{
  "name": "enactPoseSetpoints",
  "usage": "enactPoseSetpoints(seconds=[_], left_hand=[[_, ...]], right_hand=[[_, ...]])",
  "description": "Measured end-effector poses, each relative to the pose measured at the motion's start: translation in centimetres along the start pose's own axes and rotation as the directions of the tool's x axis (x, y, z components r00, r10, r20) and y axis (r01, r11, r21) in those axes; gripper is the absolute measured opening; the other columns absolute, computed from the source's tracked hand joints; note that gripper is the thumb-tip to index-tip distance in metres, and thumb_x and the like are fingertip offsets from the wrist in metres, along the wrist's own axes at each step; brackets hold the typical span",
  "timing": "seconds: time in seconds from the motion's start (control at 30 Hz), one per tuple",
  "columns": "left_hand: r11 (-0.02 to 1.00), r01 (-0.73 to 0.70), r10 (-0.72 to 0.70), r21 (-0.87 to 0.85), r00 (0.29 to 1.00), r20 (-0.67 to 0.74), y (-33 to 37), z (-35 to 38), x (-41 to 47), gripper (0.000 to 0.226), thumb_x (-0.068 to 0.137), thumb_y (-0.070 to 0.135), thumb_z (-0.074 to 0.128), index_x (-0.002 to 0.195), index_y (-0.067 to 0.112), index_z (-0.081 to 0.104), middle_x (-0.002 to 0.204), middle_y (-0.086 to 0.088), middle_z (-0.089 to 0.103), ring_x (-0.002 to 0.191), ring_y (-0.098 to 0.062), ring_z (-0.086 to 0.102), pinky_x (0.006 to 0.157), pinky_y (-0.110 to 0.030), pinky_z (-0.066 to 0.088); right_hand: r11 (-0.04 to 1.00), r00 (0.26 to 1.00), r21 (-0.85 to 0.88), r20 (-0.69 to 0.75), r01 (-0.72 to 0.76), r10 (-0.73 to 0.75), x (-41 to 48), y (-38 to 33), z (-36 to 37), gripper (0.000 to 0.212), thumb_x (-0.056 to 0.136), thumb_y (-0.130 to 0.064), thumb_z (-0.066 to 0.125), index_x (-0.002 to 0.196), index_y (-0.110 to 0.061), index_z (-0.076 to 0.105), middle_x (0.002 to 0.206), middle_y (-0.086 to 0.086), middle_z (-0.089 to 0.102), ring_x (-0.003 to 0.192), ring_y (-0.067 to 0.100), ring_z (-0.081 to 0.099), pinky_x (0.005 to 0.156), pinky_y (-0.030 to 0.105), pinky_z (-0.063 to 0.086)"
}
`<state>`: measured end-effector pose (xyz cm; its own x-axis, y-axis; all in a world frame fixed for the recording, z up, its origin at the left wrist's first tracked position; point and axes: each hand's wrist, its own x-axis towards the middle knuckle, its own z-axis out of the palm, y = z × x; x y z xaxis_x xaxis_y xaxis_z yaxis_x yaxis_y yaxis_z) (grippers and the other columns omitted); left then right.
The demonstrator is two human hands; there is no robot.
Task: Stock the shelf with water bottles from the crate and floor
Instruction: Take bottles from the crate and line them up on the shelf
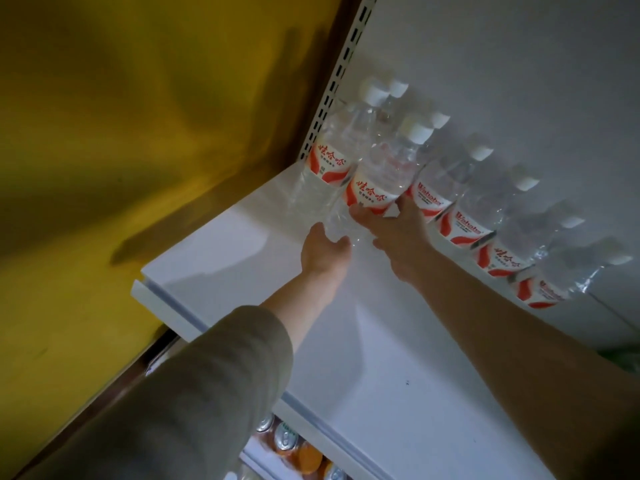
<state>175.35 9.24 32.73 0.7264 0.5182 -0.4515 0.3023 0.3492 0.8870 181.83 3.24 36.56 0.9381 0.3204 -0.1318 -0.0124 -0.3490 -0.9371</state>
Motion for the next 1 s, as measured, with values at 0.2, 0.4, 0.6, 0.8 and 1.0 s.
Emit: enactPoseSetpoints(seconds=[0.2,0.4,0.6,0.8,1.0], left_hand=[[0.999,0.049,-0.049,0.000,0.999,0.007,0.5,0.5,0.1,0.054,0.093,0.012,0.048,0.143,0.005,0.027,0.149,-0.011,0.034,0.135,-0.027,0.037,0.106,-0.031,0.035],[1.000,0.023,-0.023,0.018,1.000,0.004,0.6,0.7,0.1,0.054,0.094,0.011,0.047,0.144,0.007,0.026,0.150,-0.008,0.033,0.136,-0.025,0.035,0.105,-0.030,0.035],[0.997,0.015,-0.017,0.072,1.000,0.022,0.8,0.7,0.2,0.053,0.095,0.012,0.045,0.144,0.007,0.025,0.150,-0.007,0.033,0.136,-0.023,0.034,0.104,-0.027,0.033],[0.993,0.011,-0.013,0.118,1.000,0.020,0.4,-0.7,-1.7,0.046,0.096,0.015,0.043,0.140,0.007,0.033,0.145,-0.009,0.040,0.131,-0.025,0.041,0.100,-0.028,0.036],[0.993,0.007,-0.002,0.122,0.999,-0.047,0.6,-5.5,-6.2,0.047,0.097,0.025,0.041,0.142,0.010,0.032,0.149,-0.005,0.035,0.135,-0.022,0.038,0.106,-0.029,0.033]], right_hand=[[0.996,0.995,-0.024,-0.054,-0.086,0.085,0.7,0.5,0.0,0.042,0.079,-0.011,0.071,0.115,-0.013,0.049,0.095,-0.004,0.059,0.093,0.019,0.058,0.079,0.031,0.053],[0.996,0.996,-0.046,-0.053,-0.081,0.078,1.5,0.5,0.0,0.044,0.083,-0.011,0.067,0.123,-0.011,0.049,0.102,-0.006,0.057,0.099,0.018,0.057,0.079,0.028,0.050],[0.995,0.997,-0.080,-0.051,-0.060,0.056,1.7,0.7,0.0,0.039,0.085,-0.013,0.065,0.121,-0.010,0.051,0.098,-0.009,0.056,0.098,0.014,0.054,0.073,0.018,0.046],[0.977,0.973,-0.073,-0.126,-0.201,0.191,-0.3,1.8,1.3,0.055,0.086,-0.025,0.065,0.134,-0.009,0.042,0.131,0.007,0.052,0.120,0.028,0.051,0.101,0.039,0.043],[0.962,0.952,0.034,-0.144,-0.269,0.271,-5.9,1.1,5.0,0.055,0.089,-0.028,0.060,0.136,-0.008,0.040,0.133,0.010,0.051,0.121,0.027,0.051,0.105,0.041,0.041]])
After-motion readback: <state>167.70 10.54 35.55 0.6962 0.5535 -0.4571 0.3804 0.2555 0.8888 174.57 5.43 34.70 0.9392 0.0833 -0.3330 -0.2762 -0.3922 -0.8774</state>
